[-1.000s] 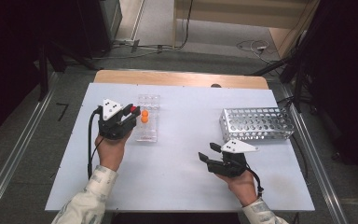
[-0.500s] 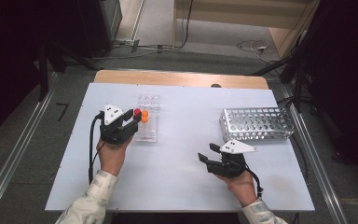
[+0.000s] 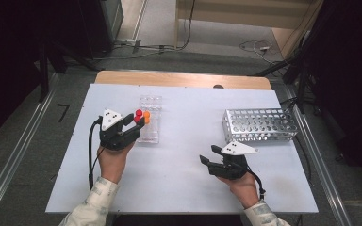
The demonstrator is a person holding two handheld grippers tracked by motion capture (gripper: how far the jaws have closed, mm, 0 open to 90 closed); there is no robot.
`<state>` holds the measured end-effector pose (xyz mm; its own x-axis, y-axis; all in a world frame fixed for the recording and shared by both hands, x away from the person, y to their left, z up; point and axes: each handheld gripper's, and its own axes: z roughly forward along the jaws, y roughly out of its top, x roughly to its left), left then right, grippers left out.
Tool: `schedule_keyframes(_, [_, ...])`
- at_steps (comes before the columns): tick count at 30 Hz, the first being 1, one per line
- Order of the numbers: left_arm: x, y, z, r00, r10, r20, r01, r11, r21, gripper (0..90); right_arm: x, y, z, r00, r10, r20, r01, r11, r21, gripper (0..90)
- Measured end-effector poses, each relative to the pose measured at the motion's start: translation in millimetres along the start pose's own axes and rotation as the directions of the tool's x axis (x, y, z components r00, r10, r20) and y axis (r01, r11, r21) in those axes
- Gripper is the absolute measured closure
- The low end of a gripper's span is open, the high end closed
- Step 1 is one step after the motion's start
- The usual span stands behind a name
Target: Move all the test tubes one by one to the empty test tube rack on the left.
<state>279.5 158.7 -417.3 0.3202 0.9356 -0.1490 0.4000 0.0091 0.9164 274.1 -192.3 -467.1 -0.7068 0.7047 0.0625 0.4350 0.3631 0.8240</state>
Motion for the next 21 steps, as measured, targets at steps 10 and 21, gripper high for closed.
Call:
schedule_keyframes(10, [-3.9,-11.1,-12.2,0.9997,-0.017,0.016,0.017,0.9993,0.032,27.0,-1.7,0.1,-1.9,1.0000,0.008,0.004,-0.008,1.0000,-0.005,37.1])
schedule_keyframes(21, [-4.3,-23.7,-14.9,0.9999,-0.014,0.004,0.014,0.9977,0.066,17.8,-2.7,-0.1,-2.7,0.9999,0.009,0.011,-0.009,0.9999,-0.006,35.3])
